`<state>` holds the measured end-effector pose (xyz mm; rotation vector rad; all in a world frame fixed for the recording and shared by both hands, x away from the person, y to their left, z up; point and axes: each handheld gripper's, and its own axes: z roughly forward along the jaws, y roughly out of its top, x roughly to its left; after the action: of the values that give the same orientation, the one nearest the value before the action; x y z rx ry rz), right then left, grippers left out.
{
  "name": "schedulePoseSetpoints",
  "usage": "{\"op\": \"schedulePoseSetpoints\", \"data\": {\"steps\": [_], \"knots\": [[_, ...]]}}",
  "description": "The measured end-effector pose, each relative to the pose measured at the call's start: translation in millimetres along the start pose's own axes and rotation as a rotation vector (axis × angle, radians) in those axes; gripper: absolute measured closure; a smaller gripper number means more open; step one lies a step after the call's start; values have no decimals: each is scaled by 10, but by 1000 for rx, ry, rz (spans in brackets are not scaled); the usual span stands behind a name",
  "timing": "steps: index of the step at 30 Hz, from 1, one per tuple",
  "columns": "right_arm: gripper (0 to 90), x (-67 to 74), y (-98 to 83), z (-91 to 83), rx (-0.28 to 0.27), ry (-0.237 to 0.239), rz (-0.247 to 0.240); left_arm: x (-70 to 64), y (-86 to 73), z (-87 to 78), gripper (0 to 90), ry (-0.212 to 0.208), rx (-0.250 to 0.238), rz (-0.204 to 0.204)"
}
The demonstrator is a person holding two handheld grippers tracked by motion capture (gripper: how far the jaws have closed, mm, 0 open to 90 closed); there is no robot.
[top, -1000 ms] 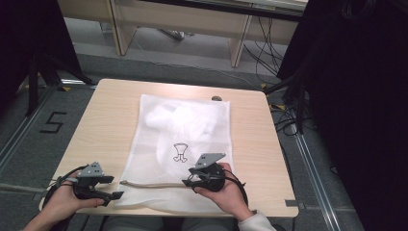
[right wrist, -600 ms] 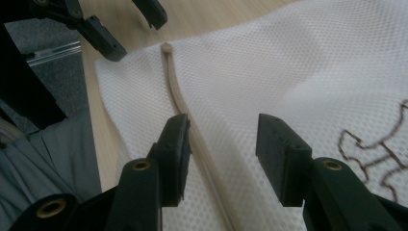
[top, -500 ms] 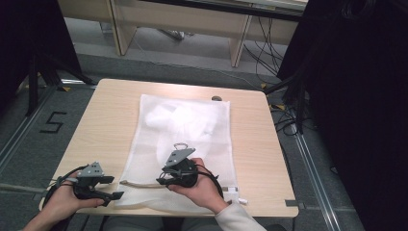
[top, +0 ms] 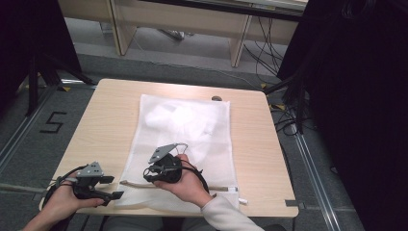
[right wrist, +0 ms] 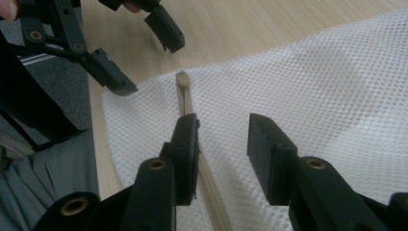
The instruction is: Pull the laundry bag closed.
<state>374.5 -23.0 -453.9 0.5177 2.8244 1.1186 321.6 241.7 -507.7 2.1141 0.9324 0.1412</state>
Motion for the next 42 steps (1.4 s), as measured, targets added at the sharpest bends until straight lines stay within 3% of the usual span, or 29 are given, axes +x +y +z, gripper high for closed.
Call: {"op": "schedulePoseSetpoints", "data": {"steps": [3, 9, 13, 15, 22, 24, 30, 42], "knots": [[652, 8, 49, 68, 11, 9, -7, -2, -5, 3, 266, -9, -3, -20], [695, 27, 114, 154, 21, 29, -17, -10, -6, 0, 266, 0, -2, -23], [709, 55, 164, 214, 33, 36, -30, 9, 1, -10, 276, 3, 22, 14], [712, 76, 198, 270, 41, 50, -35, -4, -2, -3, 276, -4, 7, -5], [716, 113, 268, 422, 60, 65, -43, -3, -2, -3, 276, -5, 9, -4], [721, 127, 278, 466, 74, 74, -26, 10, -3, -2, 275, -7, 14, 7], [724, 116, 299, 577, 87, 76, -43, 8, -4, -1, 275, -13, 11, 4], [713, 107, 332, 770, 112, 81, -24, 9, -7, 2, 272, -13, 16, 3]]}}
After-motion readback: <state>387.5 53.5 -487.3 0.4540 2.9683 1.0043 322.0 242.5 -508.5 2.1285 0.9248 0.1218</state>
